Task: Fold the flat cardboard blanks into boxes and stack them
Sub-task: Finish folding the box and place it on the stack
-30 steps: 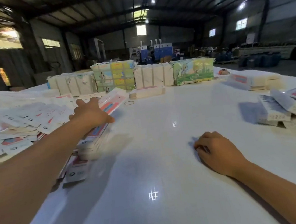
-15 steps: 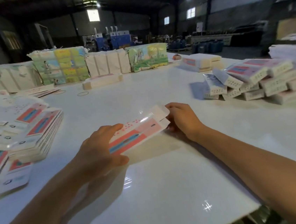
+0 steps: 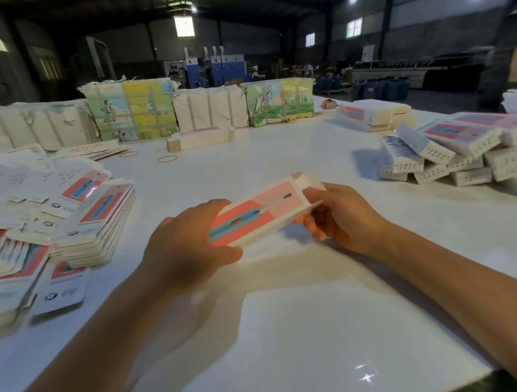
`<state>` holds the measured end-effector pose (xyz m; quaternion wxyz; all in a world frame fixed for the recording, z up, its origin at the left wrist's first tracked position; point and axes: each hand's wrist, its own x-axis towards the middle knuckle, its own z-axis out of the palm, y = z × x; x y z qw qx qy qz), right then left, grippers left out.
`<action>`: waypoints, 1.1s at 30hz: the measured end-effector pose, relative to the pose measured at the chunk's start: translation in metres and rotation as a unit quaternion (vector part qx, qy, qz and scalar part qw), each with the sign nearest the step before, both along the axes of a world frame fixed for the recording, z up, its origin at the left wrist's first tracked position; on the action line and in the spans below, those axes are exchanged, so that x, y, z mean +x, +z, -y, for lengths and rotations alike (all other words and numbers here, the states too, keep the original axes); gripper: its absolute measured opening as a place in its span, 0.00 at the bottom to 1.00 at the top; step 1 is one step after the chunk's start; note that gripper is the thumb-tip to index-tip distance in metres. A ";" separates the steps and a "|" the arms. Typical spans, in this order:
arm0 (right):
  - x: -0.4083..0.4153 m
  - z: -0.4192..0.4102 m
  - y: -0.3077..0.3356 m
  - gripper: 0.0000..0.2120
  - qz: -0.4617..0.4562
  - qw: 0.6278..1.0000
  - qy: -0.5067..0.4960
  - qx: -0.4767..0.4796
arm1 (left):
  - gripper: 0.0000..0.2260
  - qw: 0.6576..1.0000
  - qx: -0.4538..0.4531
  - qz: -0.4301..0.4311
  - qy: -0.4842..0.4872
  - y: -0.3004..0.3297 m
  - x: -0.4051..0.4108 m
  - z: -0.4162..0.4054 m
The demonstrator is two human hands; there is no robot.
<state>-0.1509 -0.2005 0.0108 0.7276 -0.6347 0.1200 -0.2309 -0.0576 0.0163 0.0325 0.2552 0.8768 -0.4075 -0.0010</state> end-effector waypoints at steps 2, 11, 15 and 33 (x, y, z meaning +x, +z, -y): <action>-0.003 0.001 0.001 0.06 0.022 0.990 -0.127 -0.051 | 0.24 1.000 -0.008 -0.007 0.025 -0.001 0.004 0.001; -0.008 -0.031 -0.003 0.08 0.046 0.918 -0.179 -0.351 | 0.19 0.999 -0.016 -0.005 0.048 -0.005 0.007 0.006; -0.009 -0.031 -0.003 0.06 0.029 0.913 -0.199 -0.355 | 0.19 0.999 0.000 0.016 0.048 -0.007 0.004 0.006; -0.005 -0.029 -0.004 0.11 -0.024 0.909 -0.142 -0.392 | 0.23 0.939 -0.085 0.333 -0.009 -0.025 -0.021 0.022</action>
